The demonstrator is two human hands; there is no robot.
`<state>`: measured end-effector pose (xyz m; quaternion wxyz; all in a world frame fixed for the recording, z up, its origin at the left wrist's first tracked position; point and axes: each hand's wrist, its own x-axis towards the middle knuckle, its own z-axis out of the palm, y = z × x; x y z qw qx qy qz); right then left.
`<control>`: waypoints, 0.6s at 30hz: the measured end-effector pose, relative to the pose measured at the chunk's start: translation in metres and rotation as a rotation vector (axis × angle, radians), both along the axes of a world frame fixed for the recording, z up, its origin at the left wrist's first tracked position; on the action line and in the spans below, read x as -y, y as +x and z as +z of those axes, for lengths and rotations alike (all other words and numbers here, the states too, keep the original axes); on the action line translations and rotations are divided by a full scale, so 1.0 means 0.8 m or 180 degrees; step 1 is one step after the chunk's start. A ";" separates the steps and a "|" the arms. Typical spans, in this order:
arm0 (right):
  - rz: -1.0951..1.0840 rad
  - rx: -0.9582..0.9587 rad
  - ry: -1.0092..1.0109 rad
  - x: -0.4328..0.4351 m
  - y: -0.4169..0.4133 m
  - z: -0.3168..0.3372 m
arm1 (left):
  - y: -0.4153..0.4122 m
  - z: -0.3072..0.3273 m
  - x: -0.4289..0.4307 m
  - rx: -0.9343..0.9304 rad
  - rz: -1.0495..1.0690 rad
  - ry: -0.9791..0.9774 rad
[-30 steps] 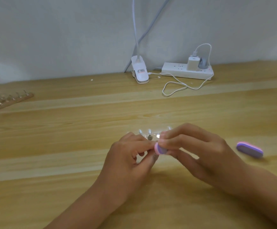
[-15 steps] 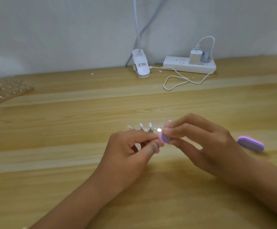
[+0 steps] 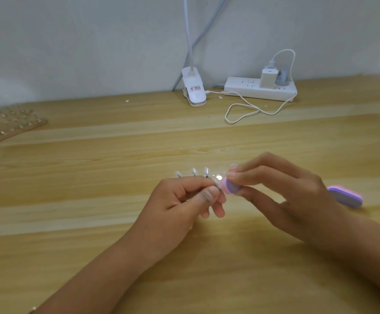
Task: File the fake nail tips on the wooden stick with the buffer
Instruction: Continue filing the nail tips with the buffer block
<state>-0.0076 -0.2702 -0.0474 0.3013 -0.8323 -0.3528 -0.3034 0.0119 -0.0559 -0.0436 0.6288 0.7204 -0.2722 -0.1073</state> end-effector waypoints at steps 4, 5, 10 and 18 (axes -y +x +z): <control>0.0146 0.0002 0.0083 -0.011 -0.008 -0.003 | 0.000 -0.001 -0.002 -0.0014 -0.0042 0.0202; 0.0151 0.0023 0.0071 -0.011 -0.008 -0.003 | 0.000 -0.001 -0.002 -0.0001 -0.0054 0.0222; -0.0129 -0.0140 0.0469 0.002 0.002 0.005 | 0.000 -0.002 -0.001 0.0091 -0.0071 0.0275; 0.0044 -0.0063 0.0015 -0.006 -0.001 -0.004 | -0.001 -0.003 0.000 0.0727 0.0414 0.0446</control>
